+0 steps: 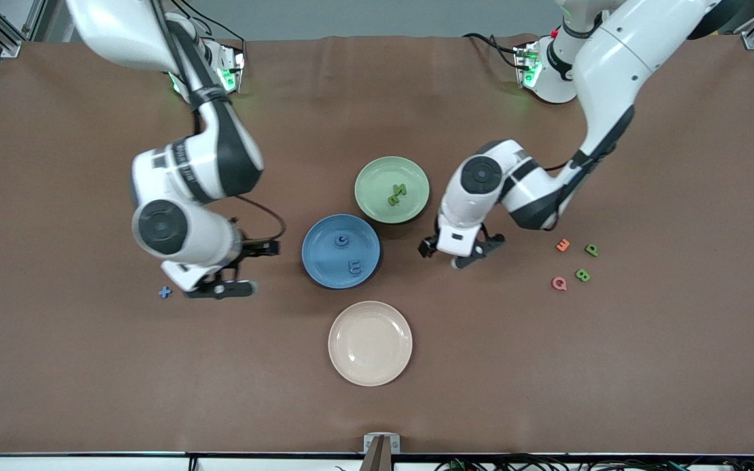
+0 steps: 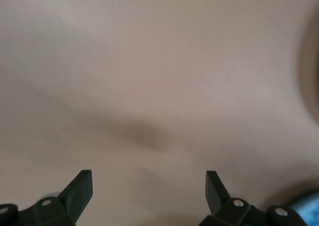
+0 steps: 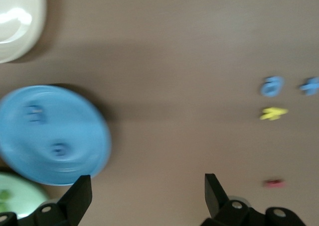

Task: Sort letters by color into matching plates
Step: 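Move the left gripper to the green B while the right gripper reaches the blue +, then grasp the green B with the left gripper while the right gripper grasps the +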

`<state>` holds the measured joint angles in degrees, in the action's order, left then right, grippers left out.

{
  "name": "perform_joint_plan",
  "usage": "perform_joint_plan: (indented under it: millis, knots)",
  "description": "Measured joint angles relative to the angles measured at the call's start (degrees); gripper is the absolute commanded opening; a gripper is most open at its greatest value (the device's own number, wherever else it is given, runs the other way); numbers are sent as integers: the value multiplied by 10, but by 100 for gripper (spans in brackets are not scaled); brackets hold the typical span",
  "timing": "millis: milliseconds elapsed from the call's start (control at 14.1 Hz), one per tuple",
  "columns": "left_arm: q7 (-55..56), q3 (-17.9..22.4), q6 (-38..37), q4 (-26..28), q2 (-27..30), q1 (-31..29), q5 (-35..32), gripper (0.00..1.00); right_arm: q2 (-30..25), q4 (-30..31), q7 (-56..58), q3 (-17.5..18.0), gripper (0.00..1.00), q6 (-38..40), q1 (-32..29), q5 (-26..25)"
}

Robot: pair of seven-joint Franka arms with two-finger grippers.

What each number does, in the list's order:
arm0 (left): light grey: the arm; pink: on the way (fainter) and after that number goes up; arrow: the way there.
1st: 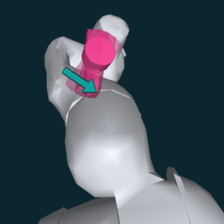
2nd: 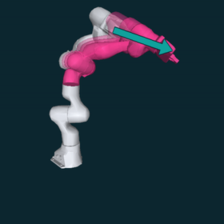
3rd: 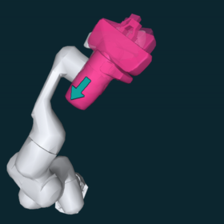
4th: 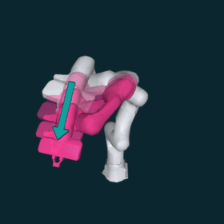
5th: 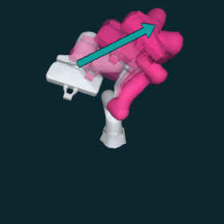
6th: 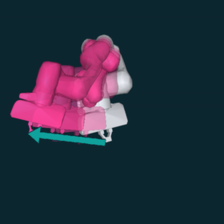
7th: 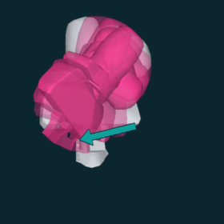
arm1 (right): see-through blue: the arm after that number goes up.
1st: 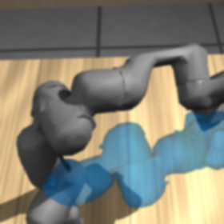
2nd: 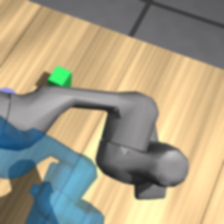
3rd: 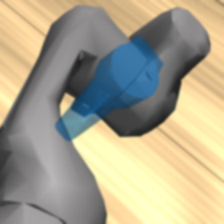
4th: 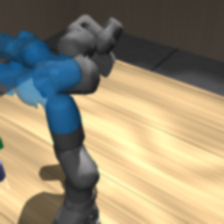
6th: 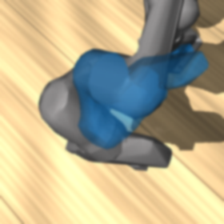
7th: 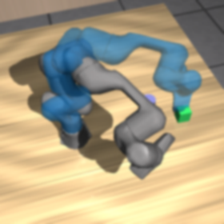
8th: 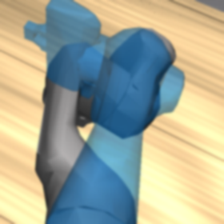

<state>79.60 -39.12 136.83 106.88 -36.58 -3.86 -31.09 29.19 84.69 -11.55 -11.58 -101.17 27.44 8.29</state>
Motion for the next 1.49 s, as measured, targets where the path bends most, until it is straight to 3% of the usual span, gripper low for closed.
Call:
perform_joint_plan:
  millis: [425, 779, 992, 1488]
  knots:
    - [-254, 3, -1, -1, 22, -133, -4, 95, -3, 46, 195, -1, 100, -37, -130, -19]
    - [-435, 9, -3, 3, 4, -211, -35, 82, -2, 184, 263, 4, 100, -234, -167, -19]
    - [-460, 13, -3, 3, -10, -238, -57, 75, -2, 234, 263, 7, 99, -293, -167, -19]
    - [-381, 33, -5, 24, -11, -272, -58, 69, 18, 238, 266, 7, 85, -340, -187, -19]
